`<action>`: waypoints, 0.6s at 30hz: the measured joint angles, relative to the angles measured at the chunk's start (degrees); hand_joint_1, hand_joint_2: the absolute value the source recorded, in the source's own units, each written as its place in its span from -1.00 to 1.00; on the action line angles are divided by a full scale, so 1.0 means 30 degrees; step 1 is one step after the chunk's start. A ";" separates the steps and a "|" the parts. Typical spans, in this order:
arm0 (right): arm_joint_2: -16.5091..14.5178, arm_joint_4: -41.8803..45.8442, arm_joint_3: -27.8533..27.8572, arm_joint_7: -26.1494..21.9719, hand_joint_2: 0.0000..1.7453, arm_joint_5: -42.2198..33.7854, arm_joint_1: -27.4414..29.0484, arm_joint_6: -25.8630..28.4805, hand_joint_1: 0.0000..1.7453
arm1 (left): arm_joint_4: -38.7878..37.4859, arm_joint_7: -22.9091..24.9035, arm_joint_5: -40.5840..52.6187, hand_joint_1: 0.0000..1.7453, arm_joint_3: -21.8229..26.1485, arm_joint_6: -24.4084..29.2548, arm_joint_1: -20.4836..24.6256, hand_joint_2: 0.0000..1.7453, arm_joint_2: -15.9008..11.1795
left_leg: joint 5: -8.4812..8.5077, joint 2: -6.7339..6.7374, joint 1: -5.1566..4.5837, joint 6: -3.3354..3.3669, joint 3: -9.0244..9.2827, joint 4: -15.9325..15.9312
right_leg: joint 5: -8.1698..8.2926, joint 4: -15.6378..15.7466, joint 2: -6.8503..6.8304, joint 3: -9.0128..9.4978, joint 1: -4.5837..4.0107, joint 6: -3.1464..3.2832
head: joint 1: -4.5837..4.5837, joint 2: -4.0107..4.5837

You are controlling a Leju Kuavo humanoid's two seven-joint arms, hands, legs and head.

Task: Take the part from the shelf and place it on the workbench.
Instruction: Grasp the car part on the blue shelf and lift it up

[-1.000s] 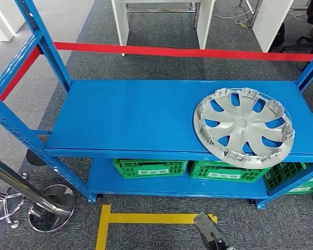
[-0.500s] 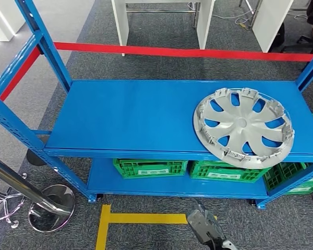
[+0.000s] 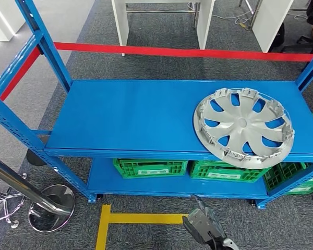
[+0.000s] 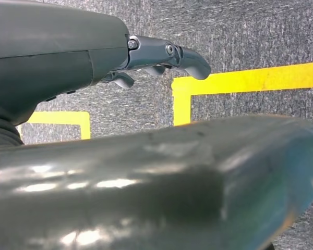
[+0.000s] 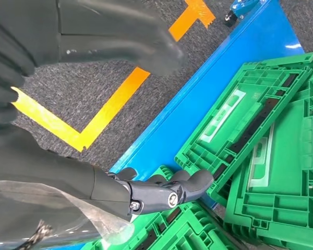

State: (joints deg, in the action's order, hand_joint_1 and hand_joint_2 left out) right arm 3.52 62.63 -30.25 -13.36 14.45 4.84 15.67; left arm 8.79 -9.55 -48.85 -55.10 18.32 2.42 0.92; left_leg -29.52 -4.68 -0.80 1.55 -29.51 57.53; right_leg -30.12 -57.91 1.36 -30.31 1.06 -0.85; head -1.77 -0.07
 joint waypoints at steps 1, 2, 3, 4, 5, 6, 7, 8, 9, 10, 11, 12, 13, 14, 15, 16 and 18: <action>0.0000 0.0013 0.0000 0.0000 1.00 0.0000 0.0012 0.0000 -1.00 | 0.0000 0.0000 0.0000 -1.00 0.0000 0.0000 0.0000 -1.00 0.0000 | 0.0000 0.0000 0.0000 0.0000 0.0000 0.0000 | 0.0000 0.0000 0.0000 0.0000 0.0000 0.0000 | 0.0000 0.0000; 0.0000 0.0024 0.0000 -0.0002 1.00 0.0000 0.0023 0.0000 -1.00 | 0.0000 0.0000 0.0000 -1.00 0.0000 0.0000 0.0001 -1.00 0.0000 | 0.0000 0.0000 0.0000 0.0000 0.0000 0.0000 | 0.0000 0.0000 0.0000 -0.0001 0.0000 0.0000 | 0.0000 0.0000; 0.0002 0.0025 0.0000 -0.0004 1.00 0.0000 0.0030 0.0000 -1.00 | 0.0000 0.0002 0.0000 -1.00 0.0000 0.0000 0.0001 -1.00 0.0000 | 0.0000 0.0000 0.0000 0.0000 0.0000 0.0000 | 0.0000 0.0000 0.0000 -0.0001 -0.0001 0.0000 | 0.0000 0.0000; 0.0004 0.0027 0.0000 -0.0002 1.00 0.0000 0.0036 0.0000 -1.00 | -0.0002 0.0002 0.0000 -1.00 0.0000 0.0000 0.0001 -1.00 0.0000 | 0.0000 0.0000 0.0000 0.0000 0.0000 0.0000 | 0.0000 0.0000 0.0000 -0.0001 -0.0001 0.0000 | -0.0002 0.0000; 0.0005 0.0029 0.0000 -0.0002 1.00 0.0000 0.0043 0.0000 -1.00 | -0.0004 0.0002 0.0000 -1.00 0.0000 0.0000 0.0001 -1.00 0.0000 | 0.0000 0.0000 0.0001 0.0000 0.0000 0.0000 | 0.0000 0.0000 0.0000 -0.0001 -0.0001 0.0000 | -0.0002 0.0000; 0.0009 0.0038 0.0000 0.0000 1.00 0.0000 0.0050 0.0000 -1.00 | -0.0005 0.0002 0.0000 -1.00 0.0000 0.0000 0.0001 -1.00 0.0000 | 0.0000 0.0000 0.0001 0.0000 0.0000 0.0000 | 0.0000 -0.0001 0.0000 -0.0001 -0.0001 0.0000 | -0.0002 0.0000; 0.0011 0.0051 0.0000 0.0000 1.00 0.0000 0.0055 0.0000 -1.00 | -0.0007 0.0000 0.0000 -1.00 0.0000 -0.0002 0.0001 -1.00 0.0000 | 0.0000 0.0000 0.0001 0.0000 0.0000 0.0000 | 0.0000 -0.0001 0.0000 -0.0001 -0.0001 0.0000 | -0.0002 0.0000; 0.0013 0.0062 0.0000 0.0000 1.00 0.0000 0.0060 0.0000 -1.00 | -0.0007 0.0000 0.0000 -1.00 0.0000 -0.0002 0.0001 -1.00 0.0000 | 0.0000 0.0000 0.0001 0.0000 0.0000 0.0000 | 0.0000 -0.0001 0.0000 -0.0001 -0.0001 0.0000 | 0.0000 0.0000; 0.0015 0.0073 0.0000 -0.0002 1.00 0.0005 0.0062 0.0000 -1.00 | -0.0007 0.0000 0.0000 -1.00 0.0000 -0.0002 0.0001 -1.00 0.0000 | 0.0000 0.0000 0.0001 0.0000 0.0000 0.0000 | 0.0000 -0.0001 0.0000 -0.0001 -0.0001 0.0000 | 0.0000 0.0000; 0.0016 0.0076 0.0000 -0.0004 1.00 0.0025 0.0063 0.0000 -1.00 | -0.0007 0.0000 0.0000 -1.00 0.0000 -0.0004 0.0001 -1.00 0.0000 | 0.0000 0.0000 0.0001 0.0000 0.0000 0.0000 | 0.0000 -0.0001 0.0000 -0.0001 -0.0001 0.0000 | 0.0002 0.0000; 0.0020 0.0082 0.0000 -0.0004 1.00 0.0073 0.0063 0.0000 -1.00 | -0.0007 0.0000 0.0000 -1.00 0.0000 -0.0005 0.0002 -1.00 0.0000 | 0.0000 0.0000 0.0001 0.0000 0.0000 0.0000 | 0.0000 -0.0001 0.0000 -0.0001 -0.0001 0.0000 | 0.0002 0.0000; 0.0033 0.0111 0.0000 0.0004 1.00 0.0175 0.0065 0.0000 -1.00 | -0.0007 0.0000 0.0000 -1.00 0.0000 -0.0011 0.0003 -1.00 0.0000 | 0.0000 0.0000 0.0001 0.0000 -0.0001 0.0000 | 0.0000 -0.0001 0.0000 -0.0001 -0.0001 0.0000 | 0.0002 0.0000; 0.0056 0.0162 -0.0002 0.0027 1.00 0.0311 0.0066 0.0003 -1.00 | -0.0007 0.0000 0.0000 -1.00 0.0000 -0.0020 0.0004 -1.00 0.0000 | 0.0000 0.0000 0.0000 0.0000 -0.0001 0.0000 | 0.0000 -0.0001 0.0000 0.0000 -0.0001 0.0000 | 0.0002 0.0000; 0.0080 0.0227 -0.0004 0.0060 1.00 0.0446 0.0066 0.0011 -1.00 | -0.0007 0.0000 0.0000 -1.00 -0.0002 -0.0033 0.0006 -1.00 0.0000 | 0.0000 0.0000 0.0000 0.0000 -0.0001 0.0000 | 0.0000 0.0000 0.0000 0.0000 0.0000 0.0000 | 0.0000 0.0000; 0.0115 0.0300 -0.0005 0.0098 1.00 0.0566 0.0066 0.0022 -1.00 | -0.0007 -0.0004 0.0000 -1.00 -0.0006 -0.0051 0.0009 -1.00 0.0000 | 0.0000 0.0000 0.0000 0.0000 -0.0001 0.0000 | 0.0000 0.0000 0.0000 0.0000 0.0000 0.0000 | 0.0000 0.0000; 0.0145 0.0377 -0.0007 0.0128 1.00 0.0650 0.0068 0.0036 -1.00 | -0.0007 -0.0014 -0.0004 -1.00 -0.0011 -0.0073 0.0011 -1.00 0.0000 | 0.0000 0.0000 0.0000 0.0000 0.0000 0.0000 | 0.0000 0.0000 0.0000 0.0000 0.0000 0.0000 | 0.0000 0.0000; 0.0208 0.0581 -0.0007 0.0100 1.00 0.0758 0.0098 0.0071 -1.00 | -0.0007 -0.0089 -0.0121 -1.00 -0.0018 -0.0164 0.0013 -1.00 0.0000 | 0.0000 0.0001 0.0000 0.0000 0.0000 0.0000 | 0.0000 0.0000 0.0000 0.0000 0.0000 0.0000 | 0.0000 0.0000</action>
State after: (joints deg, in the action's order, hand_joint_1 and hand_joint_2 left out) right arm 4.14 64.37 -30.27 -13.06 16.72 5.14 15.88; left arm 8.76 -9.82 -49.21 -55.16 17.82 2.46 0.92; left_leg -29.52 -4.67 -0.80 1.55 -29.51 57.53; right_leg -30.12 -57.91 1.36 -30.31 1.06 -0.85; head -1.77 -0.07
